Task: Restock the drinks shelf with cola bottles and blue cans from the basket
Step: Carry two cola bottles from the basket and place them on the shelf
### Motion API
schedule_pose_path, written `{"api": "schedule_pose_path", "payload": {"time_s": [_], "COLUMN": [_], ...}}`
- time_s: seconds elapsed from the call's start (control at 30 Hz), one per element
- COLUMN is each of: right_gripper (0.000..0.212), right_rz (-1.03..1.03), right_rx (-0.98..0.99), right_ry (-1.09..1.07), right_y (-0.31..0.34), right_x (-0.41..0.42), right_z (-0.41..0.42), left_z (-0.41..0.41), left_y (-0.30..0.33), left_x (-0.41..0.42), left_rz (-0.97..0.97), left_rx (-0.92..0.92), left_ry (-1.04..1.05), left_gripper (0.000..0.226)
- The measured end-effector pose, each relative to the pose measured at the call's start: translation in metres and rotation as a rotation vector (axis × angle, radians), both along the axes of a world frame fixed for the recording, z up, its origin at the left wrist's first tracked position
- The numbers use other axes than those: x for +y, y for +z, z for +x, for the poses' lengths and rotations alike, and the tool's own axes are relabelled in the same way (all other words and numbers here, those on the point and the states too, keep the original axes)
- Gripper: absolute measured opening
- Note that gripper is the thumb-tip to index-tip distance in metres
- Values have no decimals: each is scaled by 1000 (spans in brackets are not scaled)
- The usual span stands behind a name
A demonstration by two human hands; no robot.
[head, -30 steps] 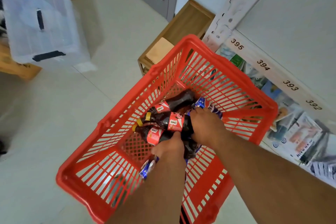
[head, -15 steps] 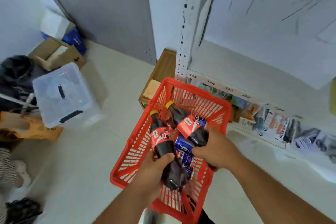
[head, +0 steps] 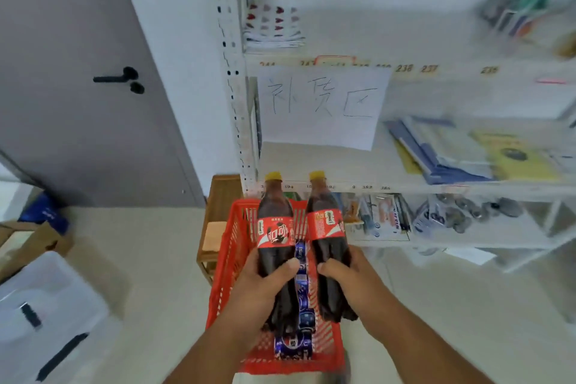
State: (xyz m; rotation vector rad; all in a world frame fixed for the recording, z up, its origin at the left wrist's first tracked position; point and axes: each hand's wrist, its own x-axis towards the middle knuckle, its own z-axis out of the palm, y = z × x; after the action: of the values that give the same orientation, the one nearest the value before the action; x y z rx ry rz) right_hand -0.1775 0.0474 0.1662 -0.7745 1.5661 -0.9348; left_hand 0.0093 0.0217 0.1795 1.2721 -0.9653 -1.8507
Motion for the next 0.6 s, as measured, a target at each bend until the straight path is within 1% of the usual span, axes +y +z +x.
{"api": "schedule_pose_path", "payload": {"time_s": [0.07,0.17,0.2,0.23,0.27,0.37,0.4,0.43,0.47,0.5,0.53,0.6], "right_gripper": [52,72,75,72,63,19,14,17,27,35,35,25], "right_rz": [-13,-71,-97,-125,-159,-222,-226,-232,-225,-214,-200,-178], "right_rx": [17,98,123,147,171,239,249,239,217,191,174,129], "right_ry": [-62,-99,-115,-140,-164,-177,-208,-260,-320,-368,-413,-492], "right_y": [9,23,24,29,35,46,48,53,54,58,59,64], "right_x": [15,38,47,57,67,96,106,117,128,140,154,184], "right_z": [-5,-17,-22,-27,-31,-48,-54,-61,-69,-78,-87,-107], "left_z": [-7,-20,-27,-34,-42,-68,-78,-89,-101,-114,-127,-156], "left_y": [11,21,25,27,30,37,40,41,42,42,44,46], "left_x": [6,15,18,22,26,41,47,53,59,67,75,92], "left_rz": [-82,-141,-158,-177,-192,-241,-258,-275,-287,-291,-291,-284], "left_rx": [-62,-100,-104,-103,-100,-92,-101,-107,-111,-116,-128,-137], "left_ry": [-59,-156,-185,-214,-241,-339,-371,-396,-416,-432,-448,-491], "left_gripper": [44,61,66,68,67,65,67,71,73,70,62,49]}}
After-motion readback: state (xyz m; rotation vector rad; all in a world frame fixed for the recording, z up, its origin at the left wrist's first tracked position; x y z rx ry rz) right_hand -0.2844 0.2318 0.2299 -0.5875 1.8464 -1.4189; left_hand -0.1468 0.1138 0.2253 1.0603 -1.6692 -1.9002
